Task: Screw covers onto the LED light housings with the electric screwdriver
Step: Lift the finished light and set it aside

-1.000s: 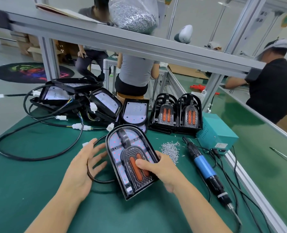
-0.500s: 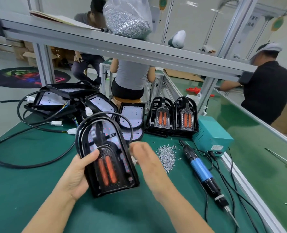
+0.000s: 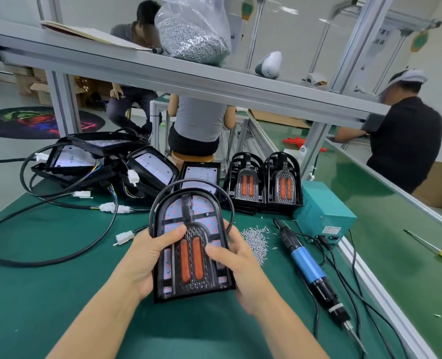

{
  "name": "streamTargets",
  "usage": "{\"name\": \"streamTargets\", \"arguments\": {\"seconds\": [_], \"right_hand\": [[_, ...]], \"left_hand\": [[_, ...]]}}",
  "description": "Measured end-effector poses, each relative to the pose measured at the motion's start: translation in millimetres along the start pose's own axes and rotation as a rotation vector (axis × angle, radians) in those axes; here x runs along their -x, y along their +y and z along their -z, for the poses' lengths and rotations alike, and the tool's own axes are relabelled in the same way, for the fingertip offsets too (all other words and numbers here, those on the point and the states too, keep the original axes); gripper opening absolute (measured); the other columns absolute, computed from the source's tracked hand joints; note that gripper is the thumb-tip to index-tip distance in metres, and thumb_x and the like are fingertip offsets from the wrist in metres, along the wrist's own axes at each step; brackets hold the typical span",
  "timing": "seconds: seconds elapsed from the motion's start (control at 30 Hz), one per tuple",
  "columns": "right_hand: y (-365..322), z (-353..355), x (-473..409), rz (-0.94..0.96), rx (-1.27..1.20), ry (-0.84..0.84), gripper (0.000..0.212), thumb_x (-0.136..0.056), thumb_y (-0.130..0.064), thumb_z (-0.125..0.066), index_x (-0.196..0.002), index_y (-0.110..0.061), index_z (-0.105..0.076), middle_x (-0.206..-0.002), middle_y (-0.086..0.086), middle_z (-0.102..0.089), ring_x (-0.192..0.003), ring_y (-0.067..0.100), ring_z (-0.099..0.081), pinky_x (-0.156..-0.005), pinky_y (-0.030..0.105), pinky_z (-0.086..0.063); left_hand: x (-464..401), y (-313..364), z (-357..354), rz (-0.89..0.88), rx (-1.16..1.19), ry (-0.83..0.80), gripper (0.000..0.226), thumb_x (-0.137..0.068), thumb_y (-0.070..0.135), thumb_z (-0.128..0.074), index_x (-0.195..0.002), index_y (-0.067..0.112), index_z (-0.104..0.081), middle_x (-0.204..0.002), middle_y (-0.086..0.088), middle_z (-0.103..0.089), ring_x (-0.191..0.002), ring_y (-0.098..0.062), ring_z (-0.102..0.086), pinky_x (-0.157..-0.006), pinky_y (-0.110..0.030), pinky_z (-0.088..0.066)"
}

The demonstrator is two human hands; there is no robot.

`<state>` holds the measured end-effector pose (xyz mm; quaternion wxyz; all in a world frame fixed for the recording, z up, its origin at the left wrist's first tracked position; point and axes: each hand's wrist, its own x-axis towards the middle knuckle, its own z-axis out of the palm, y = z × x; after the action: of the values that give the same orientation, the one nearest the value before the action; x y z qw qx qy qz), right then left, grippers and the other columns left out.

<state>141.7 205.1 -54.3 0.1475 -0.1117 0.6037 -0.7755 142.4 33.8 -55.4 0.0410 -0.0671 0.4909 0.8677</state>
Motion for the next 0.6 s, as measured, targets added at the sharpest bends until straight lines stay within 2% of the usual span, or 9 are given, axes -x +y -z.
{"name": "streamTargets", "arguments": {"seconds": [0.13, 0.23, 0.33, 0.4, 0.5, 0.6], "right_hand": [[-4.8, 8.1, 6.9, 0.105, 0.000, 0.178, 0.037, -0.091, -0.010, -0.064, -0.127, -0.018, -0.058, -0.110, 0.011, -0.073, -0.088, 0.024, -0.069, -0.078, 0.039, -0.058], [-16.7, 22.6, 13.4, 0.175, -0.011, 0.245, 0.036, -0.089, -0.012, -0.065, -0.125, -0.017, -0.061, -0.111, 0.012, -0.073, -0.090, 0.027, -0.068, -0.079, 0.043, -0.057], [-28.1, 41.3, 17.9, 0.231, -0.062, 0.351, 0.042, -0.084, -0.014, -0.067, -0.125, -0.013, -0.060, -0.110, 0.014, -0.072, -0.089, 0.028, -0.068, -0.082, 0.046, -0.057], [-35.4, 54.1, 20.5, 0.274, -0.096, 0.427, 0.047, -0.078, -0.019, -0.070, -0.123, -0.012, -0.061, -0.112, 0.015, -0.072, -0.093, 0.028, -0.069, -0.083, 0.043, -0.058], [-46.6, 74.8, 27.6, 0.325, -0.145, 0.530, 0.048, -0.076, -0.021, -0.070, -0.123, -0.012, -0.062, -0.115, 0.015, -0.071, -0.101, 0.032, -0.068, -0.083, 0.042, -0.057], [-55.8, 99.3, 36.9, 0.351, -0.195, 0.594, 0.036, -0.085, -0.014, -0.067, -0.121, -0.011, -0.062, -0.112, 0.015, -0.072, -0.095, 0.031, -0.071, -0.074, 0.040, -0.060]], "left_hand": [[-3.7, 4.2, -23.4, -0.067, -0.073, -0.020, 0.044, -0.066, 0.013, -0.072, -0.108, 0.001, -0.064, -0.093, -0.019, -0.072, -0.071, -0.028, -0.071, -0.056, -0.035, -0.056], [-6.1, 5.8, -43.9, -0.150, -0.136, -0.058, 0.054, -0.066, 0.014, -0.074, -0.118, 0.007, -0.058, -0.107, -0.016, -0.070, -0.091, -0.029, -0.070, -0.078, -0.042, -0.056], [-6.8, -1.1, -70.1, -0.230, -0.201, -0.114, 0.050, -0.079, 0.003, -0.067, -0.124, 0.020, -0.054, -0.113, -0.001, -0.070, -0.104, -0.018, -0.066, -0.091, -0.038, -0.050], [-6.9, -11.2, -86.3, -0.244, -0.230, -0.188, 0.055, -0.085, -0.001, -0.061, -0.131, 0.026, -0.050, -0.117, 0.008, -0.067, -0.108, -0.008, -0.063, -0.091, -0.028, -0.049], [-9.7, -28.4, -110.8, -0.194, -0.219, -0.251, 0.066, -0.089, 0.003, -0.059, -0.143, 0.033, -0.036, -0.125, 0.015, -0.062, -0.108, 0.003, -0.060, -0.083, -0.014, -0.047], [-19.0, -40.4, -140.7, -0.162, -0.241, -0.280, 0.064, -0.091, 0.004, -0.057, -0.141, 0.036, -0.034, -0.112, 0.022, -0.066, -0.095, 0.011, -0.062, -0.071, -0.006, -0.047]]}}
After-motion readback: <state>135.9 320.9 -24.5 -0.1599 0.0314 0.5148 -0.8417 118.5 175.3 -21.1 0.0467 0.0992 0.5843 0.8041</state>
